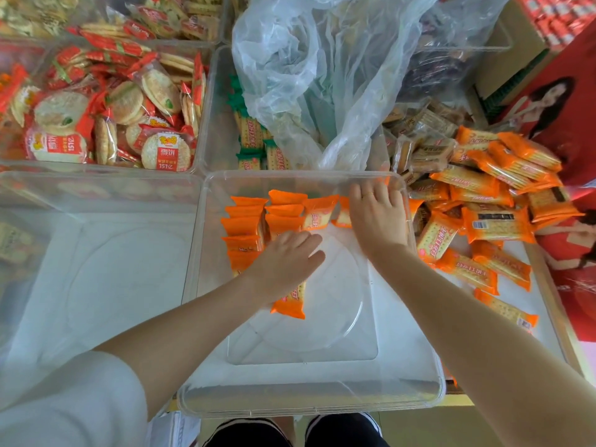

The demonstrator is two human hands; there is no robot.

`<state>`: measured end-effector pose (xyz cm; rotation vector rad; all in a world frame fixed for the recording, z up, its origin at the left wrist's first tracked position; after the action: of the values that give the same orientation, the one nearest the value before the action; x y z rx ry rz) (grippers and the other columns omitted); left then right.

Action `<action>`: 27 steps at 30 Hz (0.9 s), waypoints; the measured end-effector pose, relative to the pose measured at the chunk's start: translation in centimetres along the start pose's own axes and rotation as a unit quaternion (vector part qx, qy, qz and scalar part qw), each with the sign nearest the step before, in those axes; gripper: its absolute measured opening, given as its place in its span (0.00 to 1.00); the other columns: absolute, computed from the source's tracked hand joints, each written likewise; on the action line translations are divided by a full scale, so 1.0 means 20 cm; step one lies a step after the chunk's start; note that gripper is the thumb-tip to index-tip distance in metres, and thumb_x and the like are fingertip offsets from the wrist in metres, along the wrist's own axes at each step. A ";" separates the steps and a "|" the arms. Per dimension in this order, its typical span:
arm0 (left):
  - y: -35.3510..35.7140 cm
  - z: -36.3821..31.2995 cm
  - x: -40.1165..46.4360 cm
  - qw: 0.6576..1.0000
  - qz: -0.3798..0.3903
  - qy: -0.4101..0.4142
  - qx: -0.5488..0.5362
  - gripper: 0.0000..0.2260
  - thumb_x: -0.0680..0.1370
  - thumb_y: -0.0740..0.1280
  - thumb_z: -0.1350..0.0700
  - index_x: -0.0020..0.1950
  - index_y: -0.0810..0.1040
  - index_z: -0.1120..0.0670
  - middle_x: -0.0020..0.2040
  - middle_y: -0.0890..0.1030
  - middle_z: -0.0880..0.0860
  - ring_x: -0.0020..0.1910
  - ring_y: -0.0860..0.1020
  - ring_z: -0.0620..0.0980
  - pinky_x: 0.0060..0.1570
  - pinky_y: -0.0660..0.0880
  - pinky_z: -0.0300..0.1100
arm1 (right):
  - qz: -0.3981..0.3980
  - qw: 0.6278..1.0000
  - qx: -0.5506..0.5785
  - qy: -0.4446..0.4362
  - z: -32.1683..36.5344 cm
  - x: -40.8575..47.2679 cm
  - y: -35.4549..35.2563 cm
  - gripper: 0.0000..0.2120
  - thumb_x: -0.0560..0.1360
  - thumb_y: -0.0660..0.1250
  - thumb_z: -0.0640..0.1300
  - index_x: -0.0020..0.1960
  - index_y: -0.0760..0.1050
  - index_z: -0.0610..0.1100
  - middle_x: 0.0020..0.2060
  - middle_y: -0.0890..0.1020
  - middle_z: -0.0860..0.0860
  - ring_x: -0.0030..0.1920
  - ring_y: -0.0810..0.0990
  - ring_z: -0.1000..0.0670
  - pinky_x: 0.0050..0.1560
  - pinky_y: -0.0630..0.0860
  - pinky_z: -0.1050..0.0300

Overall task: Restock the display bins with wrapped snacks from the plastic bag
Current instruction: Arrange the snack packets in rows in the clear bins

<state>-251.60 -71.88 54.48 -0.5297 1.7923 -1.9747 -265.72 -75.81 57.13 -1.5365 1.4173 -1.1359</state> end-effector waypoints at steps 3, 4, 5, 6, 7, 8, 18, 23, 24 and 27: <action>0.08 -0.03 -0.04 0.999 0.049 0.007 0.019 0.17 0.59 0.79 0.57 0.44 0.80 0.56 0.46 0.79 0.55 0.43 0.78 0.55 0.40 0.76 0.46 | -0.005 0.995 0.099 -0.008 0.00 0.02 -0.05 0.14 0.65 0.69 0.29 0.49 0.73 0.36 0.44 0.77 0.38 0.43 0.79 0.38 0.32 0.74 0.51; 0.11 -0.04 -0.04 0.997 0.070 0.004 0.023 0.17 0.57 0.79 0.55 0.43 0.80 0.56 0.44 0.79 0.55 0.40 0.79 0.54 0.37 0.76 0.45 | 0.018 0.991 0.127 -0.026 0.01 0.03 -0.05 0.14 0.69 0.65 0.28 0.54 0.71 0.36 0.51 0.75 0.38 0.49 0.77 0.38 0.33 0.73 0.50; 0.13 -0.05 -0.04 0.996 0.090 -0.005 0.022 0.19 0.55 0.80 0.53 0.42 0.81 0.55 0.42 0.79 0.54 0.37 0.79 0.54 0.34 0.75 0.44 | 0.037 0.986 0.145 -0.067 0.05 0.03 -0.04 0.15 0.72 0.61 0.29 0.58 0.68 0.36 0.56 0.72 0.39 0.53 0.75 0.39 0.34 0.71 0.49; 0.16 -0.05 -0.04 0.994 0.107 -0.018 0.022 0.22 0.52 0.80 0.51 0.42 0.81 0.55 0.40 0.79 0.54 0.34 0.78 0.53 0.31 0.74 0.44 | 0.039 0.980 0.164 -0.106 0.09 0.03 -0.03 0.17 0.74 0.59 0.29 0.61 0.66 0.38 0.59 0.69 0.41 0.54 0.74 0.40 0.34 0.69 0.50; 0.18 -0.06 -0.04 0.992 0.123 -0.036 0.021 0.26 0.49 0.80 0.49 0.43 0.81 0.55 0.40 0.79 0.53 0.33 0.78 0.53 0.31 0.74 0.44 | 0.035 0.975 0.176 -0.134 0.12 0.02 -0.04 0.18 0.74 0.58 0.30 0.63 0.65 0.39 0.60 0.69 0.42 0.53 0.74 0.41 0.33 0.67 0.51; 0.21 -0.05 -0.04 0.990 0.131 -0.057 0.018 0.30 0.46 0.80 0.46 0.44 0.82 0.55 0.40 0.80 0.53 0.33 0.78 0.53 0.32 0.75 0.45 | 0.024 0.970 0.189 -0.149 0.14 0.02 -0.04 0.19 0.74 0.59 0.30 0.64 0.66 0.40 0.59 0.70 0.43 0.51 0.75 0.41 0.32 0.65 0.52; 0.19 -0.02 -0.08 0.955 0.258 -0.145 -0.024 0.36 0.69 0.71 0.41 0.68 0.61 0.58 0.63 0.70 0.57 0.64 0.69 0.57 0.63 0.64 0.48 | 0.030 0.983 0.152 -0.102 0.11 0.07 0.03 0.09 0.73 0.68 0.38 0.51 0.71 0.42 0.40 0.78 0.48 0.33 0.79 0.43 0.23 0.54 0.60; 0.14 -0.04 -0.05 0.966 0.235 -0.110 0.017 0.25 0.65 0.75 0.45 0.55 0.75 0.57 0.55 0.75 0.56 0.54 0.76 0.56 0.53 0.73 0.50 | -0.034 0.983 0.149 -0.102 0.09 0.09 -0.02 0.17 0.53 0.80 0.35 0.39 0.77 0.42 0.29 0.76 0.48 0.22 0.74 0.47 0.23 0.53 0.65; 0.11 -0.03 -0.04 0.972 0.204 -0.113 0.027 0.20 0.63 0.77 0.48 0.49 0.78 0.57 0.49 0.78 0.56 0.47 0.79 0.55 0.45 0.75 0.47 | -0.040 0.983 0.139 -0.113 0.10 0.08 -0.02 0.18 0.51 0.80 0.34 0.36 0.77 0.41 0.29 0.75 0.48 0.21 0.73 0.48 0.23 0.53 0.65; 0.03 0.00 -0.04 0.989 0.076 -0.121 0.042 0.10 0.63 0.75 0.60 0.42 0.79 0.57 0.39 0.79 0.55 0.36 0.79 0.54 0.35 0.74 0.44 | -0.023 0.982 0.140 -0.126 0.11 0.06 -0.03 0.15 0.52 0.78 0.31 0.34 0.77 0.40 0.31 0.76 0.45 0.19 0.71 0.47 0.23 0.55 0.65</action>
<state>-250.96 -71.51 53.87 -0.5615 1.5483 -1.7897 -263.49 -77.01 57.04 -1.4580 1.0114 -1.0732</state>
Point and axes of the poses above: each hand's wrist, its own x-axis towards the middle knuckle, its own y-axis out of the palm, z = x × y, the point moved 5 cm from there along x, towards the middle knuckle
